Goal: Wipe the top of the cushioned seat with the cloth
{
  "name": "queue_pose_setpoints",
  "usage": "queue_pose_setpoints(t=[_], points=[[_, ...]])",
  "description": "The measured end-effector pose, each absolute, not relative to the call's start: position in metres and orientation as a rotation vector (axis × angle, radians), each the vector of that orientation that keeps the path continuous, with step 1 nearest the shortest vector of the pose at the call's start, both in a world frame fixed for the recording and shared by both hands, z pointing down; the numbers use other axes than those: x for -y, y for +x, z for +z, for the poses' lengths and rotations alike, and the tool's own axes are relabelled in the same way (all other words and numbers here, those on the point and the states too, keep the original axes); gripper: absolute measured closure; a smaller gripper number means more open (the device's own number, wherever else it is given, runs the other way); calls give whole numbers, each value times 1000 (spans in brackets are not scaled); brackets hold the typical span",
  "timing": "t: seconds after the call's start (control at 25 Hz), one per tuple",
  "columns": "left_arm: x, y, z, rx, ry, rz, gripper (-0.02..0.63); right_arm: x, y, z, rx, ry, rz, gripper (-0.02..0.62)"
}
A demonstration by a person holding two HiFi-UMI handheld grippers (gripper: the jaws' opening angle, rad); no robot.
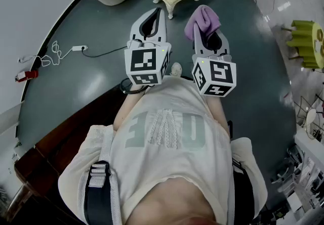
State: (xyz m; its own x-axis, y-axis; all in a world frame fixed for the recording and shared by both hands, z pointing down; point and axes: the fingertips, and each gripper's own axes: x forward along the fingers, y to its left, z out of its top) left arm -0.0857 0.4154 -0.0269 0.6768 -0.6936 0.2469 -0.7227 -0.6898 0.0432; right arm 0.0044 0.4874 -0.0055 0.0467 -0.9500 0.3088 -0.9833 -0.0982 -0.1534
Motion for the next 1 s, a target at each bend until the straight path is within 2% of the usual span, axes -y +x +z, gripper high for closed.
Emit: queue_pose_setpoints(t=[0.32, 0.6, 1.0], points=[[-443, -82, -22, 1209, 2723, 331, 600, -509, 18, 3, 2054, 2164, 530, 502], [-439, -105, -16, 1283, 2654, 314, 600, -507, 12, 5, 2103, 2175, 580, 502], [-370, -96, -16, 1300, 2671, 241, 600, -450, 28, 6, 2098, 2179, 513, 502]])
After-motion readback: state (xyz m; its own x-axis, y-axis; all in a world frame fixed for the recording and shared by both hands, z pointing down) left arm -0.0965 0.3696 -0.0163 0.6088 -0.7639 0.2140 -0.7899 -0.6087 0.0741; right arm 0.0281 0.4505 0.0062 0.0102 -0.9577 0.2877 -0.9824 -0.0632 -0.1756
